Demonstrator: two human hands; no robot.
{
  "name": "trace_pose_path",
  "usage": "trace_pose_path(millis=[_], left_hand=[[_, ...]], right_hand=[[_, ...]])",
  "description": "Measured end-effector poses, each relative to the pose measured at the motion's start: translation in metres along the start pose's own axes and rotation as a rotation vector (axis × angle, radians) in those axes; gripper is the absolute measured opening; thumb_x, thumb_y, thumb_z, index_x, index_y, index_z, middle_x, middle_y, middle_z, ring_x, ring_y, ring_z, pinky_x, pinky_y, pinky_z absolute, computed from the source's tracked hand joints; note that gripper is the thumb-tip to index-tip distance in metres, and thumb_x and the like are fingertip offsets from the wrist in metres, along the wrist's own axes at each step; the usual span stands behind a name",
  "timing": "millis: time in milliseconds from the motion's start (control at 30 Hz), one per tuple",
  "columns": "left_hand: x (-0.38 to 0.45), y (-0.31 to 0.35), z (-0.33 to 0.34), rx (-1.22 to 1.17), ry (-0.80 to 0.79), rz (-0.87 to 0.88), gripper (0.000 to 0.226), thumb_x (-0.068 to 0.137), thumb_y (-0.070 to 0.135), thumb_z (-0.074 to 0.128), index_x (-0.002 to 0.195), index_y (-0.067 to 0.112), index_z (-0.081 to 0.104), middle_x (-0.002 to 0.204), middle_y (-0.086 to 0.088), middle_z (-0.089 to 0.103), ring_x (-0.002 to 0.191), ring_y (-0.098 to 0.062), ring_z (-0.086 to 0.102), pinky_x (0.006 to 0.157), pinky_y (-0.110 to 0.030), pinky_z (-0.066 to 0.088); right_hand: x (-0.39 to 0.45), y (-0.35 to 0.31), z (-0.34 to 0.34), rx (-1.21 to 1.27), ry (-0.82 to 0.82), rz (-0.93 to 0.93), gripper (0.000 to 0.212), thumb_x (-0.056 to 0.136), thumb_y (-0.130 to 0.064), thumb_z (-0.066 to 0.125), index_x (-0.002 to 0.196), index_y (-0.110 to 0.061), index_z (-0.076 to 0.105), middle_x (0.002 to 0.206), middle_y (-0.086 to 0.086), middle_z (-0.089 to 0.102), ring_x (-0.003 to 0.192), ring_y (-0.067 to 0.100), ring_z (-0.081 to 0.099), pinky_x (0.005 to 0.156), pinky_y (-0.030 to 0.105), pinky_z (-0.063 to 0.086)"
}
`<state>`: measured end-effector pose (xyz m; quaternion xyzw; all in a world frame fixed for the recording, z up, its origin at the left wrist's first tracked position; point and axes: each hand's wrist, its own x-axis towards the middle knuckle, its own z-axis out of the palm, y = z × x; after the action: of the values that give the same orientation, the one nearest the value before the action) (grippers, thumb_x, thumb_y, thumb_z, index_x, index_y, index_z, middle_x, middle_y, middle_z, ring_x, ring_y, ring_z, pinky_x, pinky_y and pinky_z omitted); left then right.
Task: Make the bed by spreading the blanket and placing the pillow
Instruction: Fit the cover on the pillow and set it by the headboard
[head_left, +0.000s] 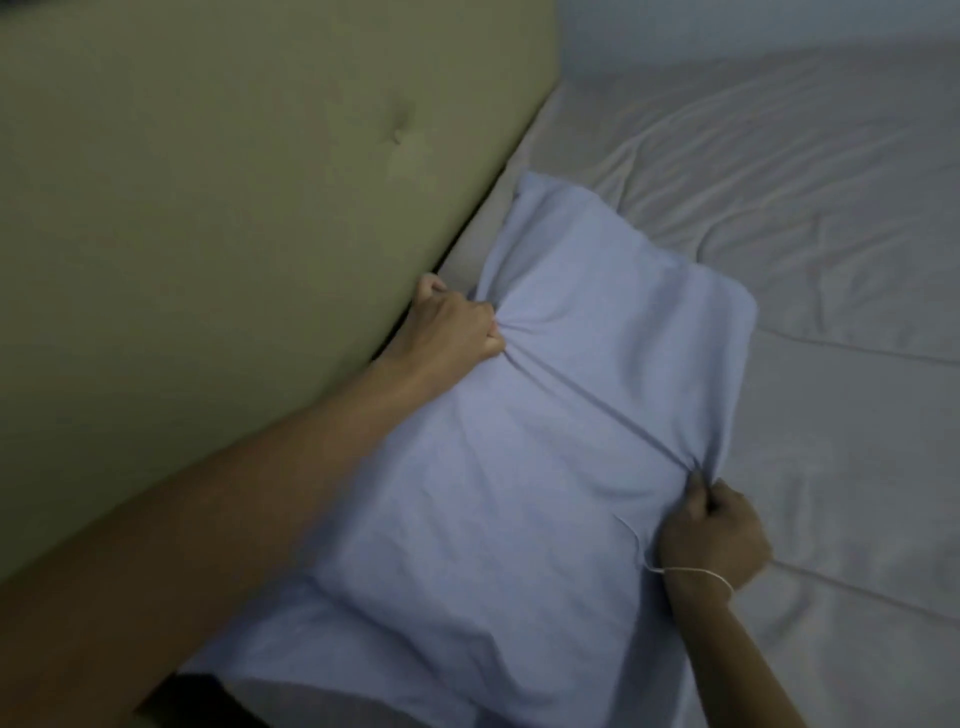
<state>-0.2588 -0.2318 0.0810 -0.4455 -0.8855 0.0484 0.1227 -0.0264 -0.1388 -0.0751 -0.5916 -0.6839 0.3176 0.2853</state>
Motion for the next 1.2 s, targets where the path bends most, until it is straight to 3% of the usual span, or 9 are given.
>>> trace_pose_path(millis=[267, 433, 533, 600, 700, 833, 933, 1033, 1200], left_hand=[[-0.018, -0.193, -0.006, 0.166, 0.037, -0.025, 0.021, 0.082, 0.017, 0.047, 0.073, 0.006, 0.062, 0.073, -0.024, 0.069, 0.07, -0.034, 0.064, 0.091, -0.041, 0.029], [-0.051, -0.25, 0.008, 0.203, -0.021, -0.098, 0.035, 0.073, 0.021, 0.035, 0.074, 0.002, 0.064, 0.066, -0.025, 0.065, 0.065, -0.035, 0.061, 0.09, -0.04, 0.023], [-0.073, -0.256, 0.028, 0.19, 0.021, -0.095, 0.024, 0.073, 0.012, 0.044, 0.072, -0.001, 0.064, 0.058, -0.026, 0.062, 0.062, -0.036, 0.06, 0.093, -0.046, 0.034], [-0.079, -0.258, 0.038, 0.18, 0.09, -0.137, 0.02, 0.078, 0.012, 0.049, 0.077, -0.001, 0.063, 0.063, -0.027, 0.062, 0.068, -0.037, 0.06, 0.096, -0.048, 0.036], [-0.086, -0.264, 0.041, 0.161, 0.148, -0.197, 0.026, 0.088, 0.028, 0.048, 0.089, 0.004, 0.058, 0.081, -0.026, 0.065, 0.081, -0.039, 0.059, 0.095, -0.048, 0.035], [-0.127, -0.261, 0.042, 0.08, 0.171, -0.223, 0.054, 0.082, 0.057, 0.048, 0.11, 0.012, 0.048, 0.104, -0.019, 0.057, 0.094, -0.037, 0.055, 0.083, -0.046, 0.037], [-0.172, -0.262, 0.038, 0.063, 0.158, -0.259, 0.067, 0.073, 0.068, 0.047, 0.112, 0.013, 0.045, 0.103, -0.017, 0.053, 0.09, -0.036, 0.054, 0.075, -0.045, 0.039], [-0.214, -0.273, 0.034, 0.067, 0.149, -0.287, 0.067, 0.07, 0.074, 0.047, 0.098, 0.014, 0.044, 0.093, -0.013, 0.049, 0.082, -0.033, 0.05, 0.069, -0.042, 0.037], [-0.266, -0.28, 0.02, 0.293, 0.086, -0.043, 0.047, 0.09, 0.061, 0.045, 0.069, 0.019, 0.037, 0.064, -0.006, 0.043, 0.062, -0.027, 0.047, 0.06, -0.038, 0.026]], right_hand=[[-0.097, -0.124, 0.162, 0.104, -0.232, 0.065, 0.034, 0.093, -0.027, 0.053, 0.074, -0.001, 0.065, 0.084, 0.024, 0.067, 0.078, 0.043, 0.061, 0.066, 0.039, 0.044], [-0.133, -0.151, 0.213, 0.045, -0.397, 0.045, 0.034, 0.095, -0.031, 0.051, 0.084, -0.004, 0.069, 0.091, 0.023, 0.069, 0.087, 0.042, 0.063, 0.072, 0.035, 0.045], [-0.142, -0.136, 0.22, 0.07, -0.391, 0.071, 0.038, 0.094, -0.035, 0.053, 0.079, -0.003, 0.066, 0.086, 0.024, 0.068, 0.083, 0.042, 0.063, 0.067, 0.035, 0.041], [-0.148, -0.122, 0.218, 0.093, -0.406, 0.068, 0.039, 0.093, -0.038, 0.052, 0.089, -0.002, 0.066, 0.093, 0.022, 0.069, 0.088, 0.04, 0.063, 0.071, 0.035, 0.043], [-0.172, -0.108, 0.207, 0.08, -0.504, 0.053, 0.054, 0.093, -0.046, 0.046, 0.122, -0.002, 0.054, 0.119, 0.019, 0.061, 0.109, 0.038, 0.057, 0.095, 0.044, 0.047], [-0.238, -0.08, 0.175, 0.129, -0.66, 0.033, 0.067, 0.092, -0.054, 0.043, 0.142, -0.009, 0.036, 0.136, 0.014, 0.05, 0.121, 0.031, 0.05, 0.105, 0.043, 0.042], [-0.273, -0.058, 0.148, 0.085, -0.689, 0.0, 0.061, 0.092, -0.044, 0.05, 0.141, -0.01, 0.04, 0.128, 0.014, 0.054, 0.114, 0.03, 0.053, 0.1, 0.038, 0.044], [-0.283, -0.046, 0.133, -0.017, -0.747, -0.034, 0.067, 0.084, -0.028, 0.063, 0.144, -0.016, 0.037, 0.116, 0.013, 0.058, 0.105, 0.032, 0.055, 0.09, 0.037, 0.047], [-0.284, -0.046, 0.137, -0.119, -0.851, -0.059, 0.076, 0.085, -0.011, 0.054, 0.151, -0.022, 0.018, 0.095, 0.02, 0.066, 0.084, 0.037, 0.061, 0.067, 0.034, 0.045]])
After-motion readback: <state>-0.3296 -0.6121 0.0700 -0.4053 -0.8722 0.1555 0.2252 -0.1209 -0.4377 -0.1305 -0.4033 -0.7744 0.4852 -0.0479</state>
